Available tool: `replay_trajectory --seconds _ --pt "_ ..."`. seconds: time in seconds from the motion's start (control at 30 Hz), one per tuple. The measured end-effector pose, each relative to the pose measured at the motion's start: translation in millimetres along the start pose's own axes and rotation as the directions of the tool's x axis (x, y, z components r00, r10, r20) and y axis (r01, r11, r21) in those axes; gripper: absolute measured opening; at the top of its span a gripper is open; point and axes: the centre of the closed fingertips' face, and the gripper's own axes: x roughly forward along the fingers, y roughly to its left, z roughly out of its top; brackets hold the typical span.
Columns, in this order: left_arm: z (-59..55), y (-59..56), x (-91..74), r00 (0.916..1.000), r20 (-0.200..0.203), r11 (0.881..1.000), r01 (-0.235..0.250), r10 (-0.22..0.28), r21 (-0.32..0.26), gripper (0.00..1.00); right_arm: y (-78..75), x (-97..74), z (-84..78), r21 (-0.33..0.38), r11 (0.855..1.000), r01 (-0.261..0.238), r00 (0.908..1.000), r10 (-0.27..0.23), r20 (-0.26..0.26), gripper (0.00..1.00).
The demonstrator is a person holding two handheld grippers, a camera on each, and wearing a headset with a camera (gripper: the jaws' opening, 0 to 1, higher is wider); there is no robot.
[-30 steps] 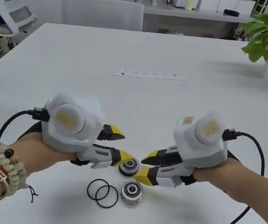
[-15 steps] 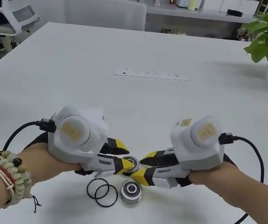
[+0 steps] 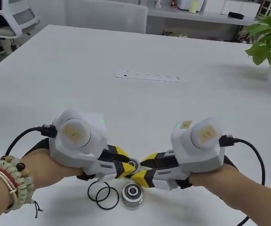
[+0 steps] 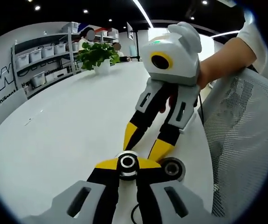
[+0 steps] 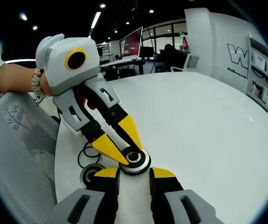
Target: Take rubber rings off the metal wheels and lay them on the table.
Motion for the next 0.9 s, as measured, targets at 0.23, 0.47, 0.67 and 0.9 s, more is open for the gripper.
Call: replay_trajectory --seconds 0.23,0.47,0.67,0.9 --pt "-1.1 -0.6 -0.5 0.9997 0.023 1.0 -0.009 0.009 -0.028 0.08 1.9 2.3 0.0 0.004 1.0 0.003 1.0 -0.003 0.001 0.25" --pt "-0.7 -0.5 0.1 0.9993 0.035 0.999 -0.015 0.016 -0.034 0.08 0.5 2.4 2.8 -0.032 0.999 0.02 0.9998 -0.02 0.004 0.25" --pt "-0.4 -0.5 0.3 0.999 0.042 0.999 -0.017 0.019 -0.038 0.08 -1.3 0.9 0.6 -0.065 0.998 0.012 0.9999 -0.012 -0.006 0.2" --pt "-0.4 -0.1 1.2 0.9986 0.048 0.999 -0.018 0.02 -0.042 0.08 -1.6 -1.2 -0.9 -0.074 0.997 0.0 0.9999 -0.001 -0.015 0.18"
